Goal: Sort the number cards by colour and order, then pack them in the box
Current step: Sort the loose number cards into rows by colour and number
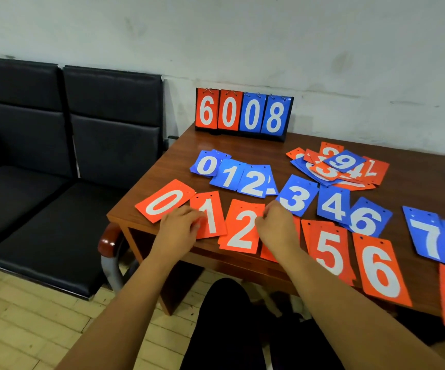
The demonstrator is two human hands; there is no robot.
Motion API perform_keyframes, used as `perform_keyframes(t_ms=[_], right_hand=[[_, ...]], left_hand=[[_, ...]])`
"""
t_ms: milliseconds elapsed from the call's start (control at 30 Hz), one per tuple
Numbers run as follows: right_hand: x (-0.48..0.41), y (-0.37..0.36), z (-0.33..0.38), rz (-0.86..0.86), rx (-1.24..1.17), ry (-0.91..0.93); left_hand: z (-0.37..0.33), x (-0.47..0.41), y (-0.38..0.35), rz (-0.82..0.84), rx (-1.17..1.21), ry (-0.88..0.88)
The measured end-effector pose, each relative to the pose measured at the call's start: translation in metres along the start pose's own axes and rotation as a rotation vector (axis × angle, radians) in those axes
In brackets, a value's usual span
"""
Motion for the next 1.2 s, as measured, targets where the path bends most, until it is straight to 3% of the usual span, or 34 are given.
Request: perform_keyframes(t_ms=[133, 233, 400, 733, 833, 1000, 1200], right_hand=[[0.010, -0.009, 0.000, -0.047, 0.236, 0.119], [0.022, -0.007, 0.001, -0.080, 0.264, 0.246], [0.036, -0.018, 0.001, 0.142, 0.321, 0.492], [0.032, -0.033, 0.020, 0.141, 0.399, 0.501], [0.032, -0.030, 0.015, 0.097, 0.362, 0.487], [0.029, -0.019, -0.002, 0.130, 0.342, 0.504], [0.028, -0.018, -0.013, 0.127, 0.349, 0.533]], left_hand=[[-0.003, -0.002, -0.001, -0.003, -0.079, -0.004], [-0.006, 0.000, -0.001, 0.012, -0.091, -0.006], [-0.002, 0.000, -0.004, 0.023, -0.131, 0.009], [-0.005, -0.001, -0.006, -0.063, -0.049, -0.003], [-0.015, 0.001, 0.000, -0.132, -0.014, -0.120], [-0.034, 0.009, -0.010, 0.074, 0.002, -0.374], [-0.039, 0.021, -0.017, 0.072, 0.085, -0.334]])
Point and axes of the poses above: each hand's wrist, its own x-axis away from the middle knuckle, its own y-axis out of the back of the hand, z = x × y, the point moved 3 cm from there along -x, towards the middle knuckle, and after that the axes turned 5 degrees about -z, right-handed, at the moved point
